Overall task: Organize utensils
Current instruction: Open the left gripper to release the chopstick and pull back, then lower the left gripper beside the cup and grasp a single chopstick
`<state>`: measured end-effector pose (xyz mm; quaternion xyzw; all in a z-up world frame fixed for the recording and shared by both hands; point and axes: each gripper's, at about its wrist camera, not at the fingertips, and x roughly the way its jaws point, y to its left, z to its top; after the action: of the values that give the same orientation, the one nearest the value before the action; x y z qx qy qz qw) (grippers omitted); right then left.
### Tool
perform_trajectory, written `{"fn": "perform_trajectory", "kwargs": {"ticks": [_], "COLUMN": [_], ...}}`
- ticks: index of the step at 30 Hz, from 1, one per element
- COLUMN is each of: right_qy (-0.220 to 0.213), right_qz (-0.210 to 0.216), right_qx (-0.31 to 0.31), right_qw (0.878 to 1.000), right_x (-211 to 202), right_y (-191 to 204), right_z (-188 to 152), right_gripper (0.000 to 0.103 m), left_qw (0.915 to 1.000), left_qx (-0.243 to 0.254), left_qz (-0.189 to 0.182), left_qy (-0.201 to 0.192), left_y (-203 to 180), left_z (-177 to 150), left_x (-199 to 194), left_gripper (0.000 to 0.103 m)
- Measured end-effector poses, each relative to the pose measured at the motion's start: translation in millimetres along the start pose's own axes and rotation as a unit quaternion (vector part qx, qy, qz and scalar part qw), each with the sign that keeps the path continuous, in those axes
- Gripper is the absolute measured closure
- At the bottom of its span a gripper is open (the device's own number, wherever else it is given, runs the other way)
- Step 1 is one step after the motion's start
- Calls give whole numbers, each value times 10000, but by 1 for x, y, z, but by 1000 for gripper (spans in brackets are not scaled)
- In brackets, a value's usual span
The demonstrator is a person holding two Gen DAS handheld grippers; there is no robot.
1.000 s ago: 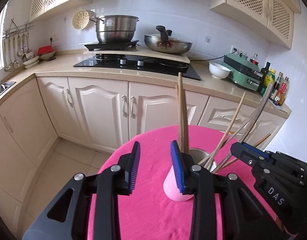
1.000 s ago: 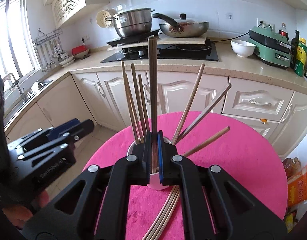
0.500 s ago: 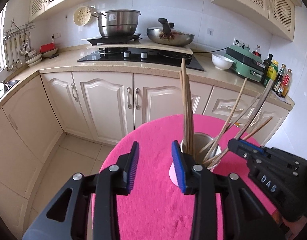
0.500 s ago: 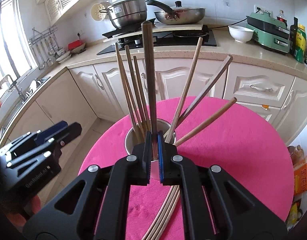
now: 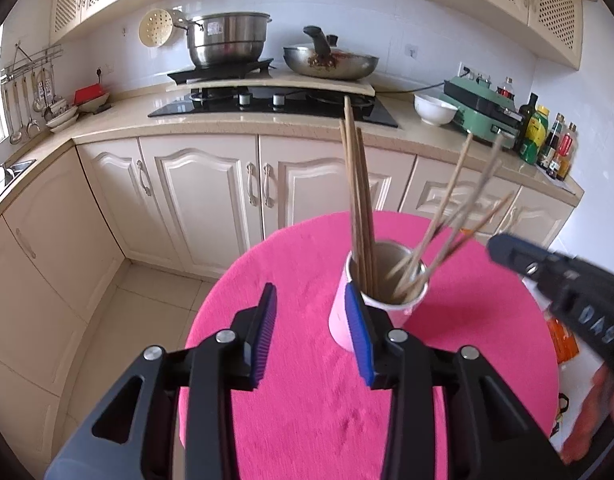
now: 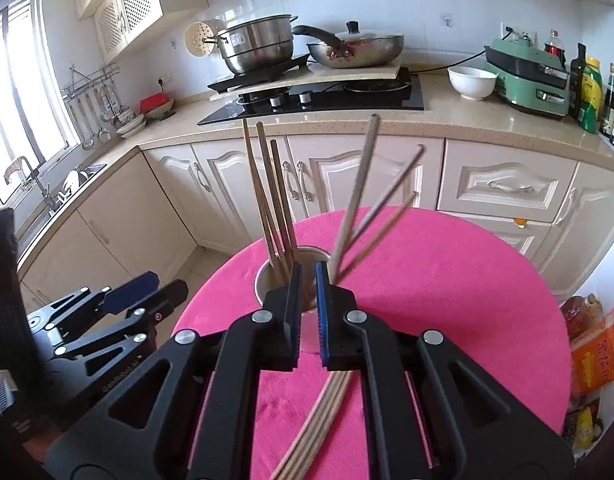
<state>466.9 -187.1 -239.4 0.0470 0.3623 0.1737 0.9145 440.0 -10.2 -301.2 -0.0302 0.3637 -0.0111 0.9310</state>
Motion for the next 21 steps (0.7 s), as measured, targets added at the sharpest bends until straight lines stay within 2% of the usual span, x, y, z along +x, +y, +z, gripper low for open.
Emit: {"fn": "perform_trajectory", "kwargs": {"ticks": [4,7,11,14,21], "right_qy": [83,363,819,1109,1486], "right_qz": [-101,-270,-513,-604,-695], "right_qx": [-11,117,524,792,1142], "right_qw": [9999,9989,9939,9888,9798], "right_x": [-14,-13,-8,-1,4], "right_y": [-13,-29,-56,-70,-86], "right_z": [-10,-30,-62,-85,-115], "right_gripper": [95,95,95,95,95], "left_qw": [9991,9963,9888,9794,9673], "left_qx": [-5,-35,18,88,554], "left_qz": [-209,-390,-603,-758,-789], "left_qy": [375,768,1364,1871,2345], "left_y": [-5,-10,-23,-34,-61], "left_z": [-16,-31,-53,-71,-90], "left_x": [8,20,42,63,89], "left_gripper": [68,68,68,68,68]}}
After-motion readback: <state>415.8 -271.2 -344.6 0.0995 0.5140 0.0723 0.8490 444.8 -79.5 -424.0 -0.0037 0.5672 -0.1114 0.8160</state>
